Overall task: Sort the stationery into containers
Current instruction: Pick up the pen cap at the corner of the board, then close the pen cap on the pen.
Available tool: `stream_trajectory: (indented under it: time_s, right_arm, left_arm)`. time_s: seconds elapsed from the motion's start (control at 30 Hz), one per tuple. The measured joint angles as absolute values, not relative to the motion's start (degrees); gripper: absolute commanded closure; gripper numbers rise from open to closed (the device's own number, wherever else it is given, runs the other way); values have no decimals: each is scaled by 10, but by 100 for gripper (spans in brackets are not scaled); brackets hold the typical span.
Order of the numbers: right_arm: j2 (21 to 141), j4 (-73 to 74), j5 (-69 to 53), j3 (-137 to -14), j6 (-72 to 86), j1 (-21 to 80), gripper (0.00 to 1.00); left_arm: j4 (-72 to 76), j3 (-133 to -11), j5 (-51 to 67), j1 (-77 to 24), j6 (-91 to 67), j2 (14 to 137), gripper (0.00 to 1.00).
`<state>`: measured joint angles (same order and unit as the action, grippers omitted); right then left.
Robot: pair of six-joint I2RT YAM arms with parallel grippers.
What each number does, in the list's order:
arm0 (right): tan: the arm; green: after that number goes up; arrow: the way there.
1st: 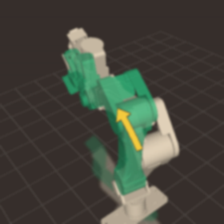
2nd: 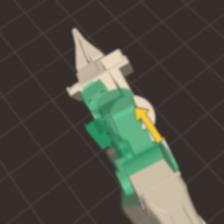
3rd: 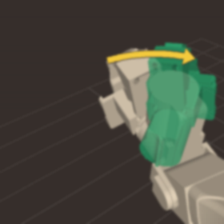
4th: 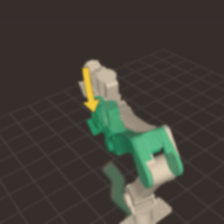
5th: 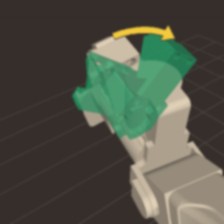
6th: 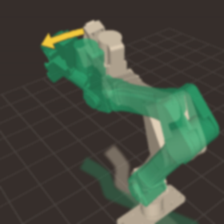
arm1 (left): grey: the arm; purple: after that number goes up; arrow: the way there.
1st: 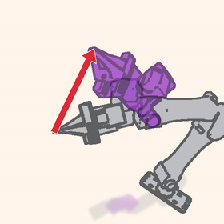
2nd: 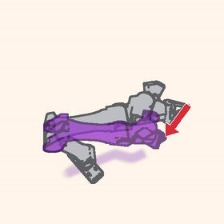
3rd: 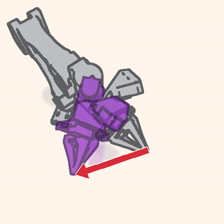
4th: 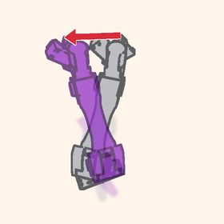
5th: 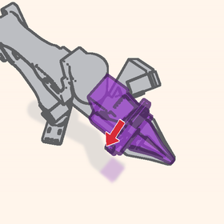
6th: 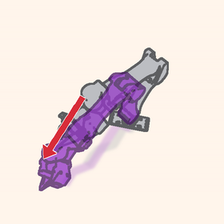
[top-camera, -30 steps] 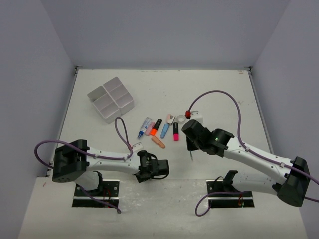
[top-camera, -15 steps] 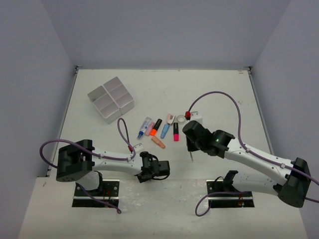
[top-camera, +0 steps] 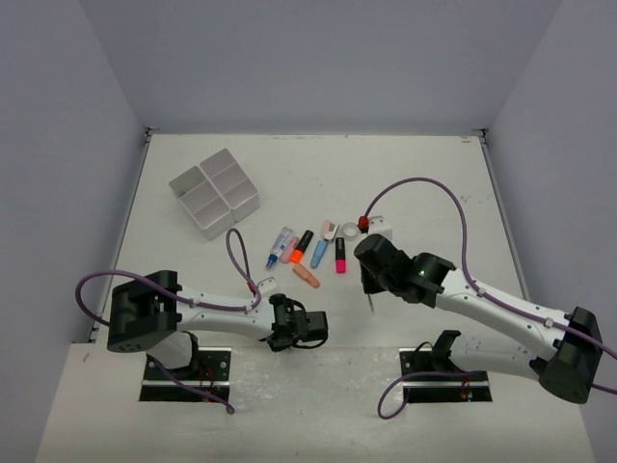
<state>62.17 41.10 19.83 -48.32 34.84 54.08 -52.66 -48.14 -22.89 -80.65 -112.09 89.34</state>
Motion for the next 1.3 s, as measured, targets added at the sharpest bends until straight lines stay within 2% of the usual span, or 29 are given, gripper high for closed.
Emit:
stream_trajectory:
  time_s: [0.27,0.63,0.77,0.97,1.13,1.3]
  right_arm:
    - [610,387,172,-472,344,541,100]
    - [531,288,81,-408,326,540,100]
    - [480,174,3,-341,326,540,100]
    - [409,2,-104,-219,365,551,100]
    - [408,-101,-131,-197,389,583,100]
    - [385,-161,-132,-198,395,596,100]
  left_arm:
    - [-493,-467,-258,-804,-1121,880,100]
    - [-474,-469,-378,-801,-1065,801,100]
    - [-444,-478,-415,-801,-981,754,100]
    - [-328,-494,-476,-801,-812,607,100]
    - [-175,-493,-493,-799,-657,511,100]
    - [-60,-491,-466,-799,-538,488,100]
